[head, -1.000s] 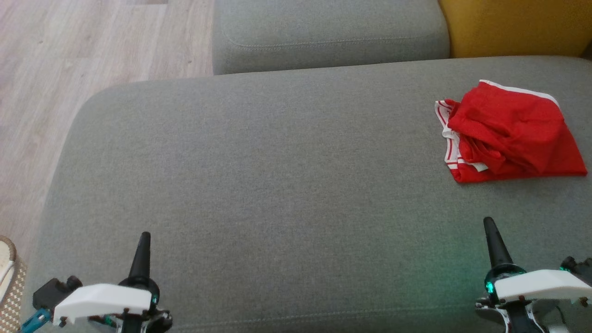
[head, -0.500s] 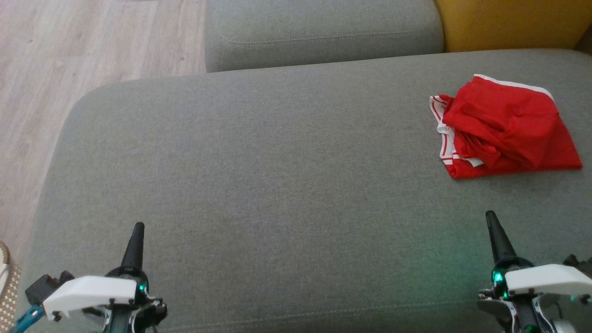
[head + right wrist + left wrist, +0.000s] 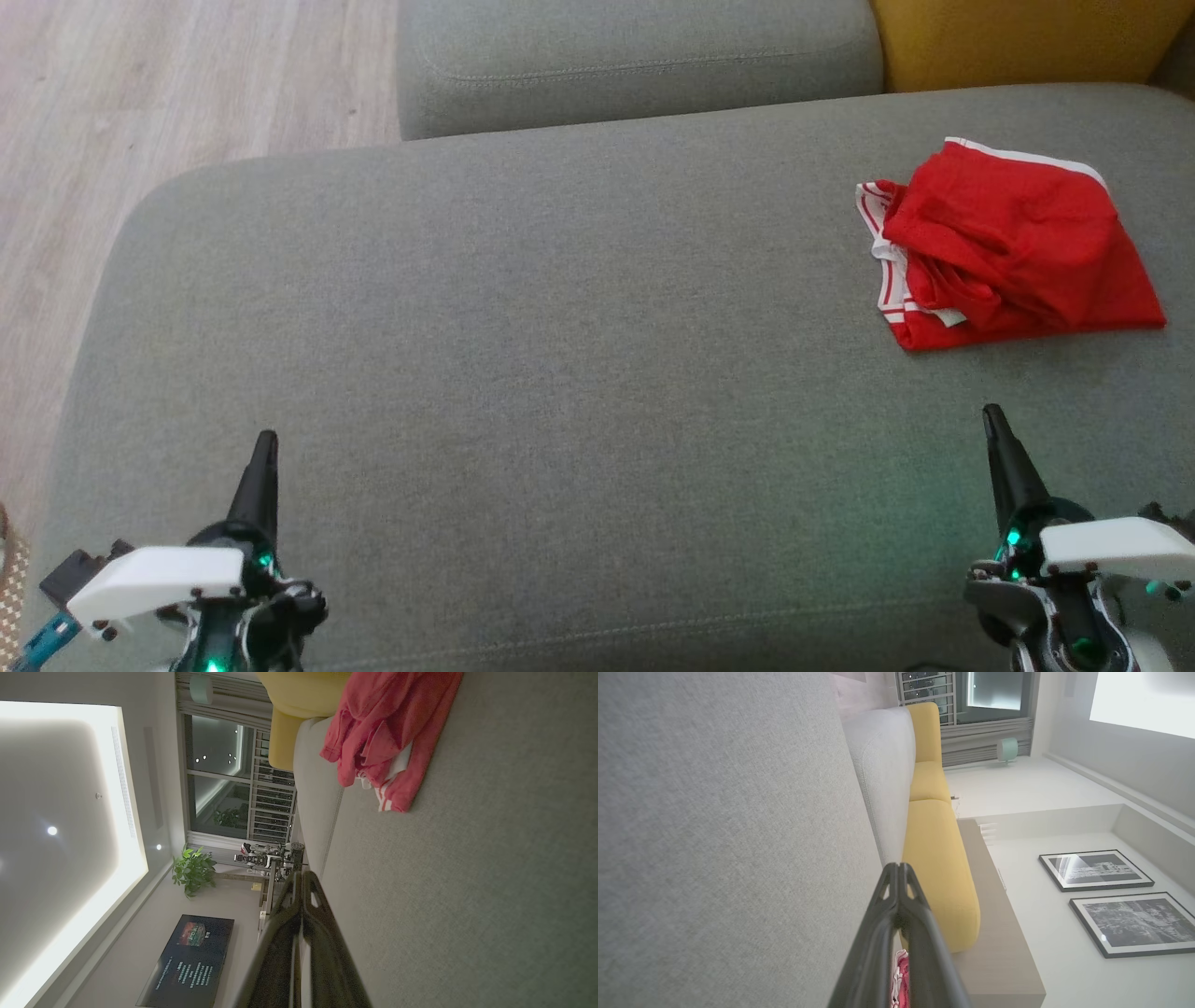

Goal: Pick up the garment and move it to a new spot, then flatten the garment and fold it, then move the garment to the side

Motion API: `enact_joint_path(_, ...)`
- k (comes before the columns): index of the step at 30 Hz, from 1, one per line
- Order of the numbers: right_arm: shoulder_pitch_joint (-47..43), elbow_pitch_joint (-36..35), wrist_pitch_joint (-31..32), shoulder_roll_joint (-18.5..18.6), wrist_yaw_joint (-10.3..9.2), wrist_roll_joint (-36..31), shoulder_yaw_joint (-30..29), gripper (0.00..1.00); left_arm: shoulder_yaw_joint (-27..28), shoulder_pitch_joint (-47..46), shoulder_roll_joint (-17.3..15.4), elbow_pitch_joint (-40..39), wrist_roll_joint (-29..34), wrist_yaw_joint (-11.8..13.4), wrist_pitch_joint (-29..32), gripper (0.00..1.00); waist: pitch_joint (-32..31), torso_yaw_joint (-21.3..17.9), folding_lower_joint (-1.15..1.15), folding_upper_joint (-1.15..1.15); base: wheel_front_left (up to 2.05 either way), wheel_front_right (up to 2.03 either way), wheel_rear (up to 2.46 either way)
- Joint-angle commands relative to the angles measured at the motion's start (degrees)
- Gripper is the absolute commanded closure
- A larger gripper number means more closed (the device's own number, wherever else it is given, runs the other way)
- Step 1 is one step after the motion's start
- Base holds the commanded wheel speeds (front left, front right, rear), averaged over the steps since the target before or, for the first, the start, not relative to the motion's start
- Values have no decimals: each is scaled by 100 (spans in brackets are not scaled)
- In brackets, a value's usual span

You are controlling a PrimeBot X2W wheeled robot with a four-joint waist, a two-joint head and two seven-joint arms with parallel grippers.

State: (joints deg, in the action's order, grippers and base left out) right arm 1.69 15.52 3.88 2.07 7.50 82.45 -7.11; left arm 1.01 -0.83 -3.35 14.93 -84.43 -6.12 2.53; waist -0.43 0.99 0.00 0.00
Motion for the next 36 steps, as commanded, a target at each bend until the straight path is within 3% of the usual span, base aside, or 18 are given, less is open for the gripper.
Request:
enact_joint_path(1, 328, -175, 56, 73, -1, 176, 88, 100, 238, -362, -64, -150, -159, -62, 69, 100, 7, -10, 0, 0, 0, 0, 0)
enact_joint_path(12, 447, -150, 256, 80, -1, 954, 60, 100, 407, -520, -56, -94, -874, -135, 278, 100, 60, -97, 0, 0, 0, 0, 0)
enact_joint_path(36, 449, -150, 260, 81, -1, 972, 60, 100, 449, -527, -29, -91, -859, -136, 313, 100, 61, -99, 0, 0, 0, 0, 0)
